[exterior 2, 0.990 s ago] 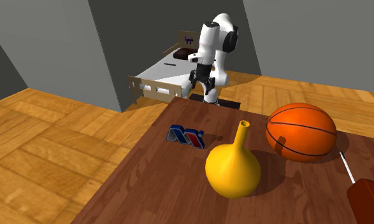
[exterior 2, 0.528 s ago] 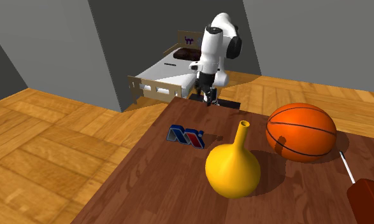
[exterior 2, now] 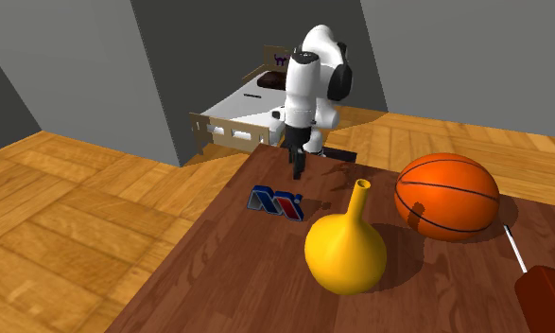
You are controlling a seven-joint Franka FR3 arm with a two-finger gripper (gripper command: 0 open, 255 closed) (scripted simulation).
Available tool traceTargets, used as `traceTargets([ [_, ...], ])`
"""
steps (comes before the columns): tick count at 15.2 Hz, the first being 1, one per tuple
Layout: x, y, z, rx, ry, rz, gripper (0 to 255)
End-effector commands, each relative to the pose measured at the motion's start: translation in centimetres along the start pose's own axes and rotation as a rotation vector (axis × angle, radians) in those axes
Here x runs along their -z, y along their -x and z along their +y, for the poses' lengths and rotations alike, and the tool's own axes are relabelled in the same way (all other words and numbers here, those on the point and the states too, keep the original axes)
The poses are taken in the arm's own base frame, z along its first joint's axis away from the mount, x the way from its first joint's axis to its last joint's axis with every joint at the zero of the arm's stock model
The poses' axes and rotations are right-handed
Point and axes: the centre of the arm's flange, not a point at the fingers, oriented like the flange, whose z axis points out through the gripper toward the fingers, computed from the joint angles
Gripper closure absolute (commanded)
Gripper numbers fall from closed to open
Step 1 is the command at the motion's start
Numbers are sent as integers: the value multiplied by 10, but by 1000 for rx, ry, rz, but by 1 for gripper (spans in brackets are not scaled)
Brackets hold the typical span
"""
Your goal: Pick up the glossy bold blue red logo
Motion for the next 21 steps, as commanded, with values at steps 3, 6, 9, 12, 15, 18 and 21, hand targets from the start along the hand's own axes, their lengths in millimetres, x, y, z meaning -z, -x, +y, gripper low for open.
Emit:
traceTargets([
  [3, -8, -37, -39, -217, -12, -16, 0],
  [6, -15, -68, -62, -374, -21, -28, 0],
  [9, -27, -79, -67, -425, -24, -32, 0],
  [12, -43, -78, -66, -425, -24, -32, 0],
  [15, -57, -77, -65, -425, -24, -32, 0],
  [18, -57, -77, -65, -425, -24, -32, 255],
  [21, -57, -77, -65, -425, -24, -32, 255],
])
